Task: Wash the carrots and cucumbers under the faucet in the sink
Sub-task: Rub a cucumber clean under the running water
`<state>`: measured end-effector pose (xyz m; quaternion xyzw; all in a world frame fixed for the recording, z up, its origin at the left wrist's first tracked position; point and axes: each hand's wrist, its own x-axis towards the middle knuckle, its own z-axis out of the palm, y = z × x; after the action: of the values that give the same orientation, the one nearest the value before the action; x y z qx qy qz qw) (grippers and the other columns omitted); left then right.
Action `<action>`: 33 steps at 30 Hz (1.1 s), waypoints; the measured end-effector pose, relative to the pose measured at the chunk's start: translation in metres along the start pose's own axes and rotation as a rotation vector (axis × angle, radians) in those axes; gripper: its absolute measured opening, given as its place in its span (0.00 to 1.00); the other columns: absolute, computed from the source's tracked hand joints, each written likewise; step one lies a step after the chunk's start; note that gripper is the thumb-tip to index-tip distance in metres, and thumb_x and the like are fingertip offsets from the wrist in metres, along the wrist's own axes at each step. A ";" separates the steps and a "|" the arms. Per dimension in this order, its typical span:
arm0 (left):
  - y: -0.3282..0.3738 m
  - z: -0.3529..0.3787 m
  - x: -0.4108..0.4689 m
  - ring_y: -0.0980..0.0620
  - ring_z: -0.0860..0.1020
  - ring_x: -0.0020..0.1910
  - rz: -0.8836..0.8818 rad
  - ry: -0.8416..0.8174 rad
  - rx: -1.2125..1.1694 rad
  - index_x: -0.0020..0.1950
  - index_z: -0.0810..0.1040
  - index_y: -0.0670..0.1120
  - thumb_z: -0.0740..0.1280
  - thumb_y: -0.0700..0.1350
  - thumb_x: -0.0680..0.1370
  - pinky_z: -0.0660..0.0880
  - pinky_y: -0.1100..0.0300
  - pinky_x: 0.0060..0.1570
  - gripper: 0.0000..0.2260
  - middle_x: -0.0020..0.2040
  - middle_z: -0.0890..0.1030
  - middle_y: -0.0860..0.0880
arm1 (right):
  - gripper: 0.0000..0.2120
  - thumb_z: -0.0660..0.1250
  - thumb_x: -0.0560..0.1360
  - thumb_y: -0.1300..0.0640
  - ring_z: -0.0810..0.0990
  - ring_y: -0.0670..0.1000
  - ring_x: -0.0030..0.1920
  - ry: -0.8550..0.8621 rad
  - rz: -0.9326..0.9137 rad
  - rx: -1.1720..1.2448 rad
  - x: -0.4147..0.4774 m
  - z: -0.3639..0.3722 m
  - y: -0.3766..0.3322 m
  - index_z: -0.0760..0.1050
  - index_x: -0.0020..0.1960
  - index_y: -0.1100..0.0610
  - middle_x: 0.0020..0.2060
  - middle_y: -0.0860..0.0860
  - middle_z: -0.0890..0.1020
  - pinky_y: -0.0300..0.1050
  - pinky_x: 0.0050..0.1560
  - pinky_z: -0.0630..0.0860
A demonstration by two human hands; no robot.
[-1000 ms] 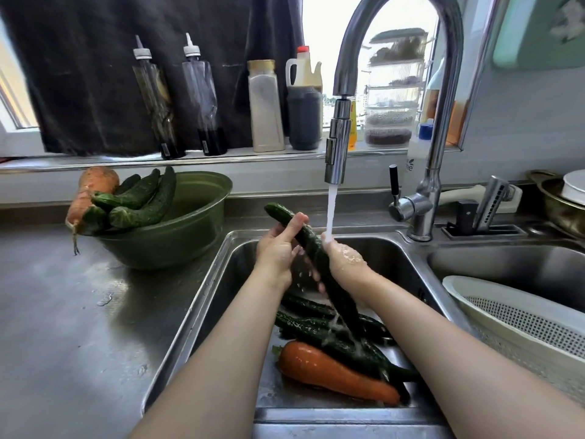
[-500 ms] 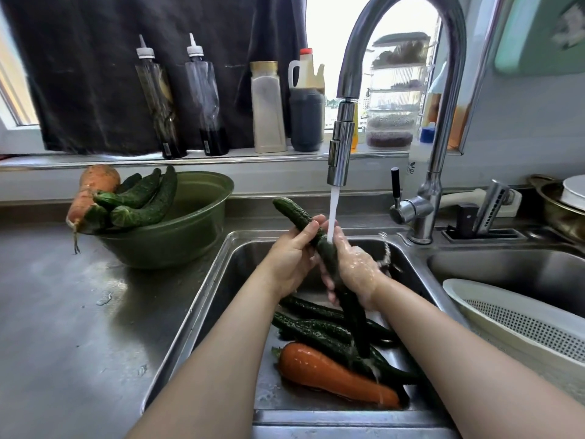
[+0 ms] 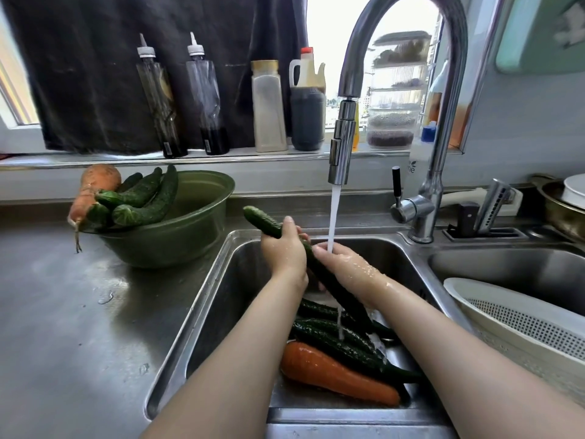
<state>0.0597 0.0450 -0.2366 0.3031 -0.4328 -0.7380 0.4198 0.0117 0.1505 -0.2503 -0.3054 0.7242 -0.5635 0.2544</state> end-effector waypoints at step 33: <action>-0.010 -0.015 0.010 0.44 0.84 0.45 -0.213 -0.658 0.156 0.66 0.78 0.42 0.64 0.45 0.85 0.82 0.50 0.37 0.13 0.54 0.83 0.41 | 0.35 0.46 0.84 0.34 0.72 0.52 0.20 0.108 0.122 -0.093 -0.006 -0.001 -0.009 0.78 0.42 0.59 0.27 0.56 0.77 0.38 0.22 0.68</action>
<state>0.0640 0.0331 -0.2529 0.1235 -0.5659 -0.8005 0.1540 0.0169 0.1539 -0.2414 -0.2414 0.7794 -0.5286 0.2343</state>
